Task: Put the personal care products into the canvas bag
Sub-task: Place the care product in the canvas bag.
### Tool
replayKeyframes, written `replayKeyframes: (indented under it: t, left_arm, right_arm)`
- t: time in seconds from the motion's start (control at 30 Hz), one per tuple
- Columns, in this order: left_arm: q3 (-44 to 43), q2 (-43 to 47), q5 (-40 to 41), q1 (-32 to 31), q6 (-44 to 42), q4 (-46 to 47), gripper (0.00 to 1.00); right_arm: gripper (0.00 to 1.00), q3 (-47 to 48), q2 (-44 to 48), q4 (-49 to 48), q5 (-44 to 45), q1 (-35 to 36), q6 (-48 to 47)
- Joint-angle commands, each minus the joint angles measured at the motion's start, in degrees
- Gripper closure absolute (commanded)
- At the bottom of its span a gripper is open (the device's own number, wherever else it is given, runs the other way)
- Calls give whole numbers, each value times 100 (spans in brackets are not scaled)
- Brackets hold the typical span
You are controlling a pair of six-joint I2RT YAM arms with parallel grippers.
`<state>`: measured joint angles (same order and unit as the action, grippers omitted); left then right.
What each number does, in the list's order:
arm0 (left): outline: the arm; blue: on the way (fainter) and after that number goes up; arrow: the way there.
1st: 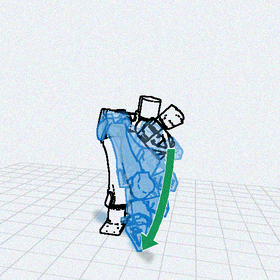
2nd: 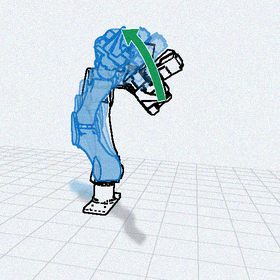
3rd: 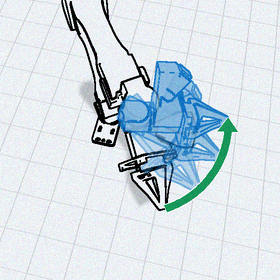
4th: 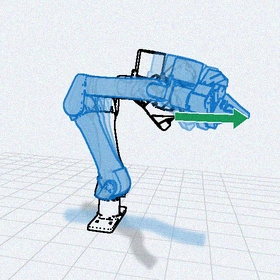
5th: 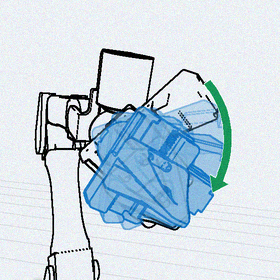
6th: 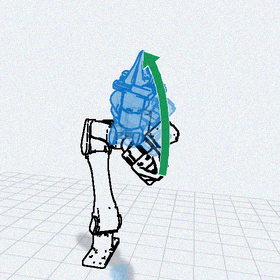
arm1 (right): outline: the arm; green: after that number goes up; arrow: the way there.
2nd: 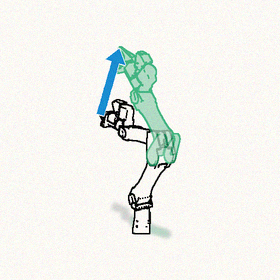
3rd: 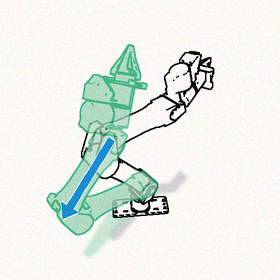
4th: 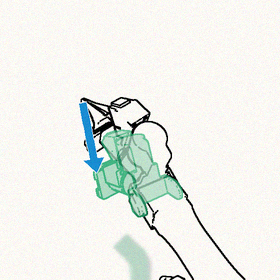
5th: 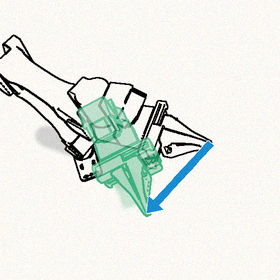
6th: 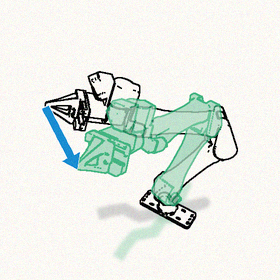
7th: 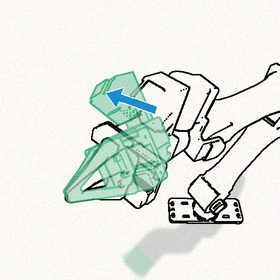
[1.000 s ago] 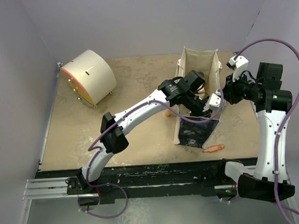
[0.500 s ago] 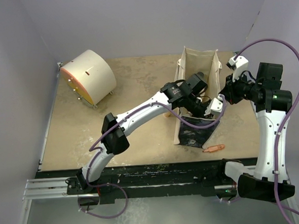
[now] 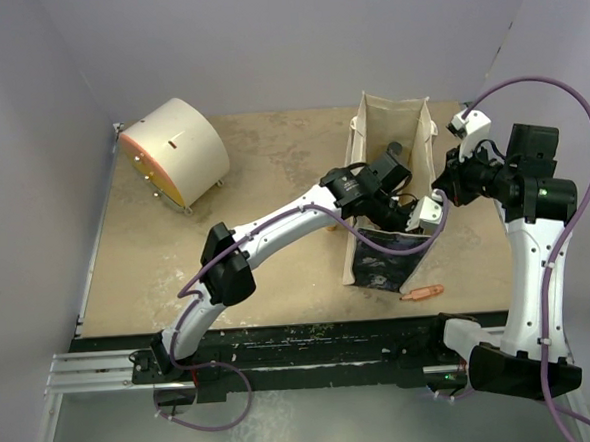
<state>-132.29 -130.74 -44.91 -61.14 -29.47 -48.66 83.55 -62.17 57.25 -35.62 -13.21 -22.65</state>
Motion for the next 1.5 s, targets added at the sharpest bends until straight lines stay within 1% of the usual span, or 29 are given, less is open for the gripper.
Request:
replayKeyframes:
  t: [0.0, 0.37, 0.5, 0.67, 0.8, 1.3, 1.47]
  left_arm:
    - [125, 76, -260, -115, 148, 182, 100]
    - [430, 48, -287, -117, 108, 321, 100]
    - [681, 230, -482, -113, -74, 410, 99]
    - [1183, 583, -719, -117, -149, 830, 97]
    - [1218, 658, -764, -114, -163, 914, 96]
    - [1106, 486, -500, -117, 135, 931, 81]
    - [1156, 481, -355, -116, 469, 1152, 76]
  right_arm:
    - [100, 378, 202, -508, -331, -32, 57]
    - [100, 390, 160, -531, -270, -28, 79]
    - [100, 382, 162, -552, -253, -32, 85]
    - [100, 344, 153, -587, -253, -28, 75]
    - [100, 296, 161, -594, -271, -32, 77]
    - [100, 300, 204, -532, -291, -30, 30]
    - [100, 259, 230, -533, -270, -32, 24]
